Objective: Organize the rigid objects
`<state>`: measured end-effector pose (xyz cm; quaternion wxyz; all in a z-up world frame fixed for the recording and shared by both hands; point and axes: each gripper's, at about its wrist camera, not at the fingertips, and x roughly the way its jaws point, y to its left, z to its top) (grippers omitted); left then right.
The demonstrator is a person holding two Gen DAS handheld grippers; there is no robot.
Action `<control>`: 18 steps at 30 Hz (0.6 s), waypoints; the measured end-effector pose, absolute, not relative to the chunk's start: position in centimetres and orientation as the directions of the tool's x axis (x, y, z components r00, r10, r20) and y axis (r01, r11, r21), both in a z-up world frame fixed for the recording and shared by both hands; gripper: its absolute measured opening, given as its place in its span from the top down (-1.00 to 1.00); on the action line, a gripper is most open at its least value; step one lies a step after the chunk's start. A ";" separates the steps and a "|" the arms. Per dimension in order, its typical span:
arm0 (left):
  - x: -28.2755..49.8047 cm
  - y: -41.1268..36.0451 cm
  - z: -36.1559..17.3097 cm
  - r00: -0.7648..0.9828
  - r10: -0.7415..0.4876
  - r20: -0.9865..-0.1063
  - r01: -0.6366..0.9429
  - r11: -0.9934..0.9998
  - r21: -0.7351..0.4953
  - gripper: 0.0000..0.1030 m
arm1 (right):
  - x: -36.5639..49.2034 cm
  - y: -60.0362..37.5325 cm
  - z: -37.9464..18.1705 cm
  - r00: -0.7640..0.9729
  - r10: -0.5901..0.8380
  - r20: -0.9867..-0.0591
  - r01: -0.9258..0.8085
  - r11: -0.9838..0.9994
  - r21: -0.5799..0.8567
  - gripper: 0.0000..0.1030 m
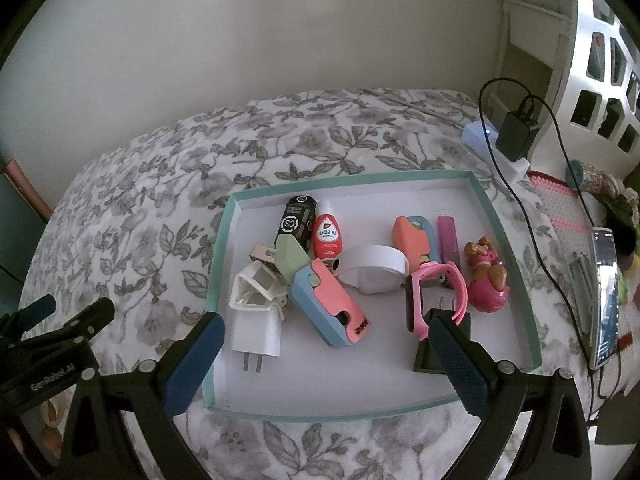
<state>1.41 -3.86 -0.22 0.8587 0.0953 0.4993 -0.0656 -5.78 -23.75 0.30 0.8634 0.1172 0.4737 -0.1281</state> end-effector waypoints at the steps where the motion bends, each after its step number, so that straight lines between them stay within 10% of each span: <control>1: 1.4 -3.8 -0.2 0.493 -0.016 -0.870 0.206 0.973 0.099 -0.97 | -5.8 -23.7 0.3 0.518 -0.110 -0.848 0.332 0.940 0.081 -1.00; 18: 1.8 -3.6 -0.9 0.481 -0.002 -0.877 0.185 0.978 0.099 -0.97 | -5.7 -24.0 0.0 0.513 -0.110 -0.851 0.333 0.939 0.080 -1.00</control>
